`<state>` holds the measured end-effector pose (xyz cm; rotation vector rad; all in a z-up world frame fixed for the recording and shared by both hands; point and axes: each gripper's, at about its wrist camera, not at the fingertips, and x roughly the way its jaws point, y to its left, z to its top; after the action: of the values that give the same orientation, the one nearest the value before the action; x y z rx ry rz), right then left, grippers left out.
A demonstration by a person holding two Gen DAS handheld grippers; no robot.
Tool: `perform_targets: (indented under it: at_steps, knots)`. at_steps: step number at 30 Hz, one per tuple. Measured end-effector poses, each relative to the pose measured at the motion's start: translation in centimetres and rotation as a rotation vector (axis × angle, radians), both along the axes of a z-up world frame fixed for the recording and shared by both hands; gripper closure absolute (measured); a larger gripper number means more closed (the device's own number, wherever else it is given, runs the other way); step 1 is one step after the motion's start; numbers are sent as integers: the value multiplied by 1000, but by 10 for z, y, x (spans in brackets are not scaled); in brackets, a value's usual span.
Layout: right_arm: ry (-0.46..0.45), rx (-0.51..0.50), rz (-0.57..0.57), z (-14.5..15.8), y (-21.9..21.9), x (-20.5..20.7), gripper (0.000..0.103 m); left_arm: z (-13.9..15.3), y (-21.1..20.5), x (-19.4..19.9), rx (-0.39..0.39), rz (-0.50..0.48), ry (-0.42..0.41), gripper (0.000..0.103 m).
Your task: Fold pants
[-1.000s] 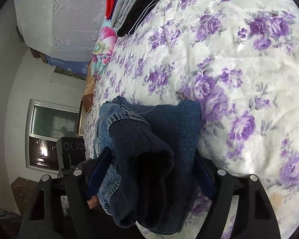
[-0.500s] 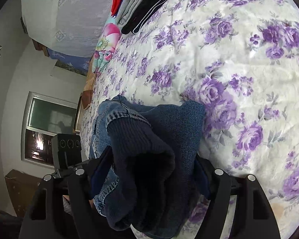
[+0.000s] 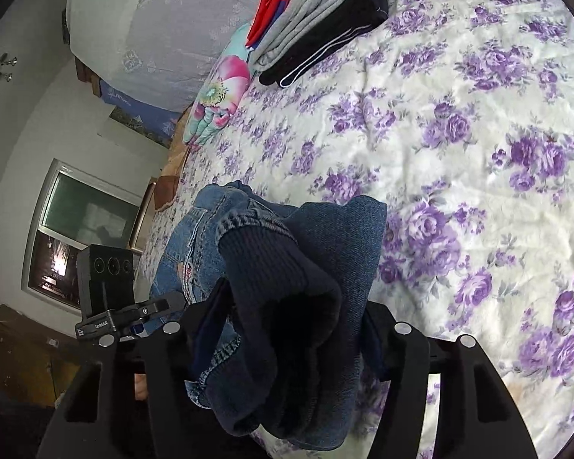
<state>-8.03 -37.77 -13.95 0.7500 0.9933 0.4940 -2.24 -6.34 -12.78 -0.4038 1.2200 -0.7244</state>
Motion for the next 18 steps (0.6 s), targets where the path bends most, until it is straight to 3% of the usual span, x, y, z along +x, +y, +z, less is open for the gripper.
perform_targets:
  at_steps: [4,8,15,18]
  knots:
    - [-39,-9,-36,20,-9,18,42,30,-11,33,-4,-22,-42,39]
    - [-99,-17,-50,59,-22,64,42,72,-22,93,-25,-24,-79,39]
    - [-251,-104,-22,177,-48,214,42,167,-46,250,-78,-7,-198,39]
    - [-276,-132,-14,218,-62,289,42,189,-56,321,-102,13,-210,38]
